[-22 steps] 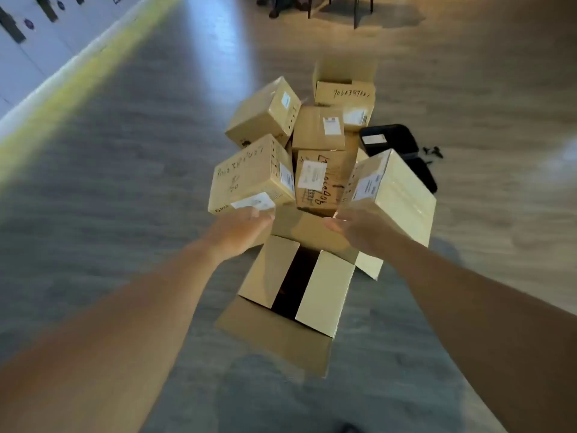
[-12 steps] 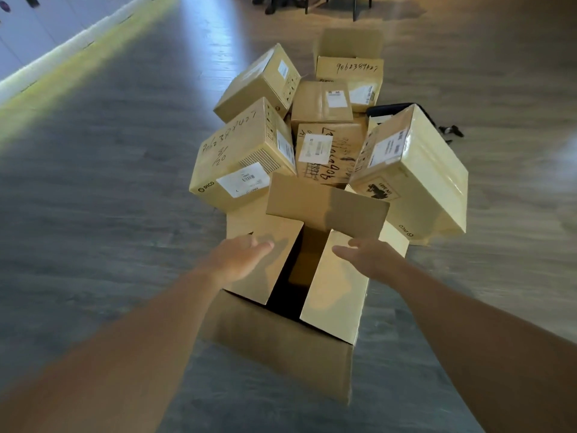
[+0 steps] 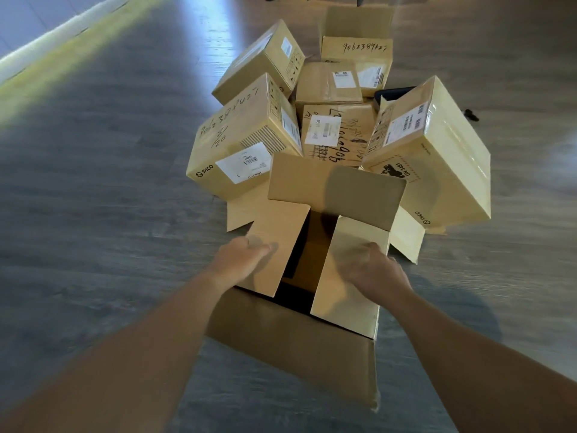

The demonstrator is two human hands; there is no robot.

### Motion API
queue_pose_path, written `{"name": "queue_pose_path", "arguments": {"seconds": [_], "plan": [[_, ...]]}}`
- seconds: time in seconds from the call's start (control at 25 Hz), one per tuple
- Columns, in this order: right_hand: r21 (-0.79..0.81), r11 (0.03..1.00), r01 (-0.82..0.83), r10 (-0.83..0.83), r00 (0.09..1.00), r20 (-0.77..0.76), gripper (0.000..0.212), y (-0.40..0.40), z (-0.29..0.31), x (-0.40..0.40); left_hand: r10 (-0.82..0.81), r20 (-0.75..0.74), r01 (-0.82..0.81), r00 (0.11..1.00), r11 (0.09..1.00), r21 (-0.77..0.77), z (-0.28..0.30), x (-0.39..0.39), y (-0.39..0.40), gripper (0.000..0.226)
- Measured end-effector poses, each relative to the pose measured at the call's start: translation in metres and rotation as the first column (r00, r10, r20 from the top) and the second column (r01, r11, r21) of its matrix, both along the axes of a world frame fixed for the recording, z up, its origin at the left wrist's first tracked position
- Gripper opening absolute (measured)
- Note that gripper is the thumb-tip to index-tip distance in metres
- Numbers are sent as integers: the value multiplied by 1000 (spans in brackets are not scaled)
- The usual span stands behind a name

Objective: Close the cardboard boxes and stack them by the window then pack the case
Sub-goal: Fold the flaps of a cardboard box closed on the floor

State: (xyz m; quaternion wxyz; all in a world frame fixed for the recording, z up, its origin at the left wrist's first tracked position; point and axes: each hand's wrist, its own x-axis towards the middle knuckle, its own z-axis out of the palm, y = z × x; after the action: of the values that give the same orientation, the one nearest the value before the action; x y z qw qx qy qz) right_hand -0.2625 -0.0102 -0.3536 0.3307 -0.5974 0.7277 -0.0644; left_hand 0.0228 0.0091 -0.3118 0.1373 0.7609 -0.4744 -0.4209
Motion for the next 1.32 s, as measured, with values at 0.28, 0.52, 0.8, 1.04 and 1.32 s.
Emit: {"name": "queue_pose_path", "arguments": {"seconds": [0.28,0.52,0.8,1.04,1.32], "plan": [[-64,989,-132,130,991,-33,70,-4,9,56,175,186,-155,967,981,-118,-15,56,12,62],[-56,931,-361,365,926,102,78,-3,-2,154,301,302,-286,905,954,-94,-18,147,67,72],[-132,808,-574,588,800,117,72,7,-28,241,408,396,-433,822,901,-29,-43,198,127,88],[-162,688,-707,725,679,114,99,24,-36,254,289,535,-321,794,947,-36,-34,189,125,98],[-182,603,-777,778,623,-80,94,16,-28,261,305,553,-299,776,949,-104,-27,196,133,58]]}}
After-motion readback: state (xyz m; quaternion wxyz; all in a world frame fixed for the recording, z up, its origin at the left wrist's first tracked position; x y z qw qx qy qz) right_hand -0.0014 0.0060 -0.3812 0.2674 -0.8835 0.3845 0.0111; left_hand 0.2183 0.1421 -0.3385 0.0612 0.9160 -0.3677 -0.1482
